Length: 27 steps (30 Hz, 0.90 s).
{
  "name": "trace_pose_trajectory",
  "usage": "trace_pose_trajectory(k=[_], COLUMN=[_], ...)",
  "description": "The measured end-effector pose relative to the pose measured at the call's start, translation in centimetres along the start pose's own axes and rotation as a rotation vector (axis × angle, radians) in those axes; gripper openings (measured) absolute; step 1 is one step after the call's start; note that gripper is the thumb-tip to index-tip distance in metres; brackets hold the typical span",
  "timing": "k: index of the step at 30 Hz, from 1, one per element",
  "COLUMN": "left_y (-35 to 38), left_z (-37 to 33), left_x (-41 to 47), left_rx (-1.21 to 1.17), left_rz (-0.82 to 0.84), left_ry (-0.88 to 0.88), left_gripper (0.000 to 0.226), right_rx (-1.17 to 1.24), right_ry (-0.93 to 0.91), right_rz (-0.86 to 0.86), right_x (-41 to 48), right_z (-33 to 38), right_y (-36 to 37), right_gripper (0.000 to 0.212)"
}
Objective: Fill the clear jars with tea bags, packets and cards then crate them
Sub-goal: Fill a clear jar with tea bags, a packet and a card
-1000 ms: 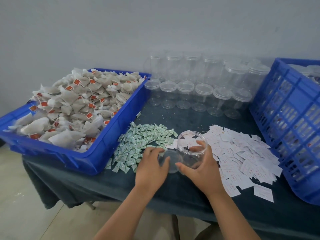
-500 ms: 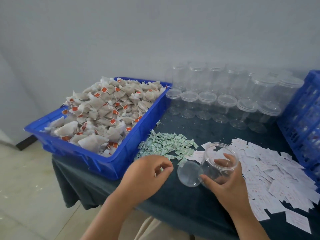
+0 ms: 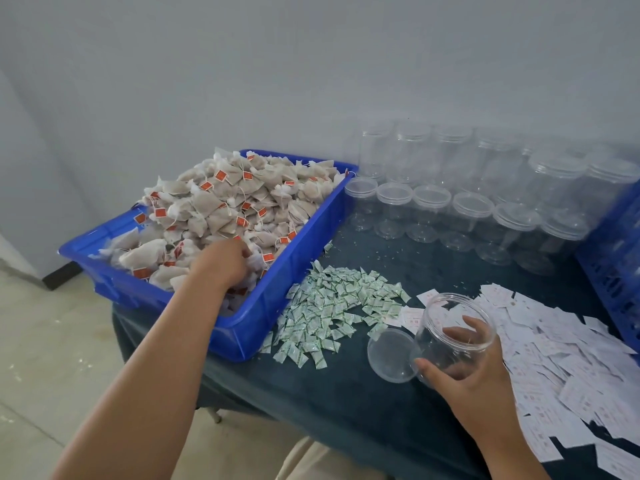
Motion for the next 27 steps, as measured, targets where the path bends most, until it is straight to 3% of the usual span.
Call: trace_pose_trajectory(k=[4, 9, 15, 20, 24, 27], left_y=[-1.0, -3.1, -6.9, -8.0, -5.7, -2.8], left_z=[-0.1, 0.0, -3.8, -11.9, -18.6, -22.5], left_x=[0.0, -2.0, -6.7, -11.5, -14.3, -15.3], left_rx=[-0.086, -0.617, -0.86, -1.056, -1.179, -1.245], left_rz=[-0.182, -0.343, -0.431, -0.298, 0.004, 0.251], left_ry=[0.016, 0.039, 0.136, 0.381, 0.562, 0.524], left_gripper=[0.013, 0.03, 0.016, 0.008, 0.008, 0.014], right_rx=[0.03, 0.028, 0.001, -0.051, -0.082, -0.072], right_ry=[0.018, 0.027, 0.042, 0.04, 0.013, 0.001], right_rz=[-0.001, 0.002, 0.005, -0.005, 0.001, 0.015], right_x=[-0.1, -0.2, -0.2, -0.1, -0.1, -0.1], right_z=[0.1, 0.1, 0.1, 0.0, 0.7, 1.0], right_y=[-0.1, -0.1, 0.0, 0.1, 0.3, 0.3], right_gripper=[0.093, 0.095, 0.102, 0.107, 0.102, 0.096])
Point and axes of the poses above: each hand's wrist, its own x-axis towards the middle knuckle, its own y-axis out of the palm, z = x × y, the point moved 6 cm from there along x, towards the middle knuckle, and after that the axes turned 2 degrees about y, right-handed, at the moved point
